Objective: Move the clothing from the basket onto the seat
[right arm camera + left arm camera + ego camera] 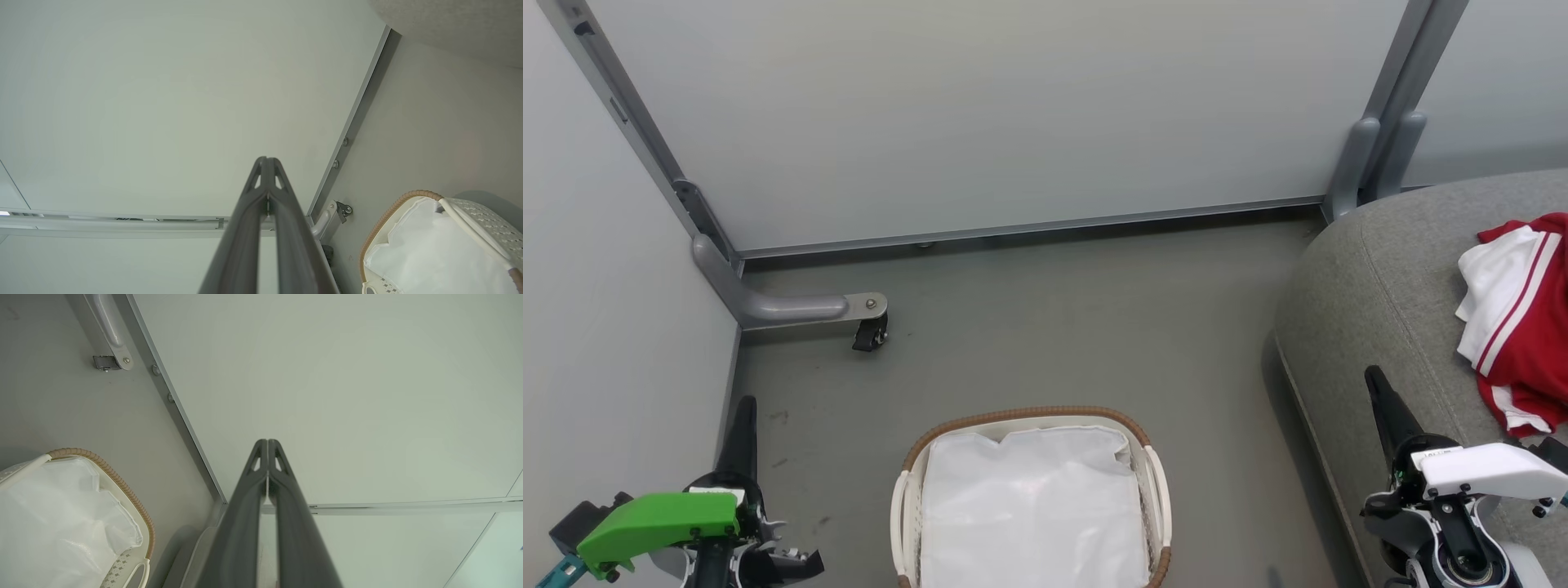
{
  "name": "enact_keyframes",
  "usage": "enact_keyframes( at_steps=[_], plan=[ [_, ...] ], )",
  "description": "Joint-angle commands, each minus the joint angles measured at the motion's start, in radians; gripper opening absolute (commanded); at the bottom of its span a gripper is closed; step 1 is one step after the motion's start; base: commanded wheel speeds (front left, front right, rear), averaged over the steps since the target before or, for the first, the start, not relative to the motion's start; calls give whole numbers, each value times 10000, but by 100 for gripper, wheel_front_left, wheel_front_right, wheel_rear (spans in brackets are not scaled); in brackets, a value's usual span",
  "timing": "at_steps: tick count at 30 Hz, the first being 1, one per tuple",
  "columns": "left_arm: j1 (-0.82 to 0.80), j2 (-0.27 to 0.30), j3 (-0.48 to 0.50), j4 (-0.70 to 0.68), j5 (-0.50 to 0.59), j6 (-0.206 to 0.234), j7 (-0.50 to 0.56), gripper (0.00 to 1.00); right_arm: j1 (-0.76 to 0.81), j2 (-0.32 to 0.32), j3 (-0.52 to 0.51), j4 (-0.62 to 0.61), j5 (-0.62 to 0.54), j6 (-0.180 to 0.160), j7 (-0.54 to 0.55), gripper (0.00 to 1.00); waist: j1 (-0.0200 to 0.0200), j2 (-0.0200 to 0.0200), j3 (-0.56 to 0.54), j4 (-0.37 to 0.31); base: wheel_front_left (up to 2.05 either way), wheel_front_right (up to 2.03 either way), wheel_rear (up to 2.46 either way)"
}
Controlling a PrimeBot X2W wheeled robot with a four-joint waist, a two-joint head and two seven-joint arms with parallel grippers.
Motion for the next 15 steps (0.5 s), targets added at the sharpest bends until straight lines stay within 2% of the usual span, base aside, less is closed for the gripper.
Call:
enact_keyframes(
  at_steps=[1,15],
  plan=[
    [-196,70,59,-69,-191,-45,67,0,83,-60,-60,-87,187,-2,64,0,0,0,-5,0,0,0,0],
    [-266,75,113,-196,-1142,-55,326,0,130,-66,-184,-203,1166,-3,317,0,0,0,-69,7,0,0,0]
  ],
)
